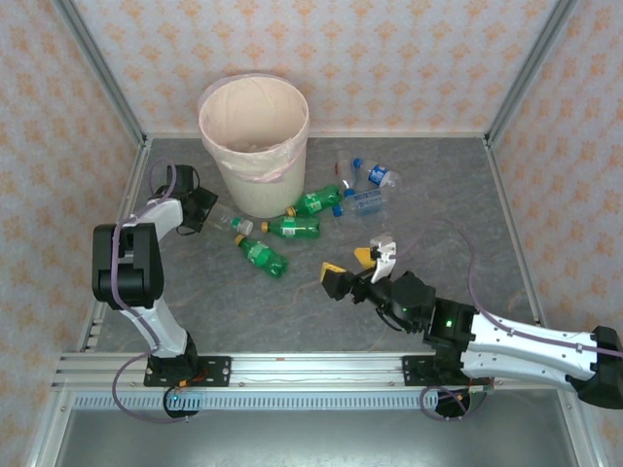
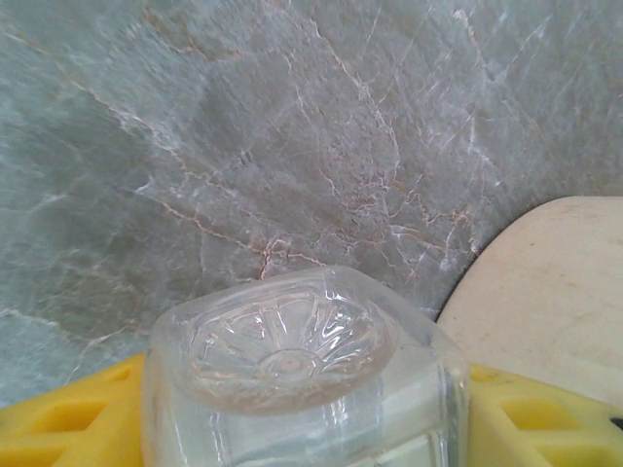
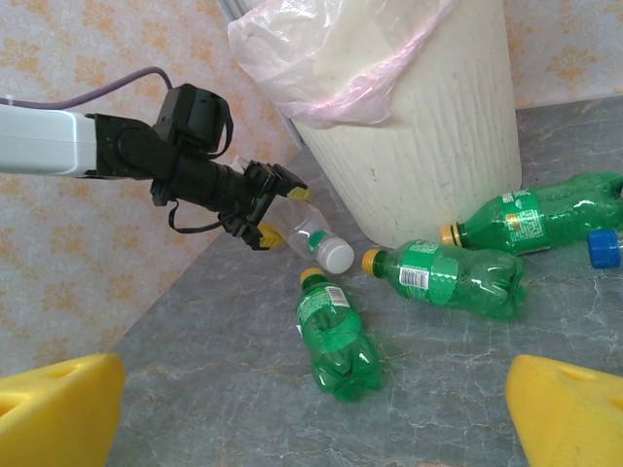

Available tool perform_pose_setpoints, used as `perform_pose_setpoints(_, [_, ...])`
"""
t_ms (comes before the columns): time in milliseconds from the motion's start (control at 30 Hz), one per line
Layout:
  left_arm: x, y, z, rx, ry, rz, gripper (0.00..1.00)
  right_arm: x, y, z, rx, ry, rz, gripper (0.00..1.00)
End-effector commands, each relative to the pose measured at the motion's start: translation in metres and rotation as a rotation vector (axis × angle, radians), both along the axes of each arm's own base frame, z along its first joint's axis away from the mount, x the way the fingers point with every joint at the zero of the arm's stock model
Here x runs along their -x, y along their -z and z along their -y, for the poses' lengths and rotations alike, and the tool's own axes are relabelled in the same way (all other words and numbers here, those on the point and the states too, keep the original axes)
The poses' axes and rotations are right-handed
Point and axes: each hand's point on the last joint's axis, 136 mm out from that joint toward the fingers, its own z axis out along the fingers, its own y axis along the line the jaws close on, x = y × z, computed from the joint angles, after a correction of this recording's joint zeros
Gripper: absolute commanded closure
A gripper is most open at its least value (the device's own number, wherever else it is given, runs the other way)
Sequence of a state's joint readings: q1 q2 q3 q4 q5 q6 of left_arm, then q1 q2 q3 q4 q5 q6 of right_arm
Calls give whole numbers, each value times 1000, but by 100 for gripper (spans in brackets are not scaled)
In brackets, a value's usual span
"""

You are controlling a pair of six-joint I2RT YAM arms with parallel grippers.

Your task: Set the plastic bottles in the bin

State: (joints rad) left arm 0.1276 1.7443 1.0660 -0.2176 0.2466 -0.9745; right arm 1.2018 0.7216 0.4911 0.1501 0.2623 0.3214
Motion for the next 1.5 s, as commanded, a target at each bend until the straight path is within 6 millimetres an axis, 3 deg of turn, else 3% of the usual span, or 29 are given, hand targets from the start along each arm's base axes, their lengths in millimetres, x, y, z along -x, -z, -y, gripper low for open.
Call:
perform_pose_setpoints(0, [-1, -20, -10, -11, -54, 66, 36, 2, -18, -6, -35, -19, 14, 0])
perform_pose_setpoints(233, [0, -30, -15, 9, -97, 109, 36, 3, -8, -19, -10, -54, -17, 0])
perform_pose_setpoints(667, [11, -61, -25, 5, -121, 186, 36, 2, -5, -24, -5, -63, -22, 0])
perform_pose_setpoints(933, [29, -85, -30, -37, -138, 230, 36, 2, -9, -26, 3, -64, -14, 0])
perform_pose_setpoints(1233, [61, -152, -47, -177, -204, 378, 37, -2, -22, -24, -8, -38, 7, 0])
perform_pose_setpoints(1467, [83, -243, -58, -318, -230, 517, 37, -3, -23, -21, -22, -26, 6, 0])
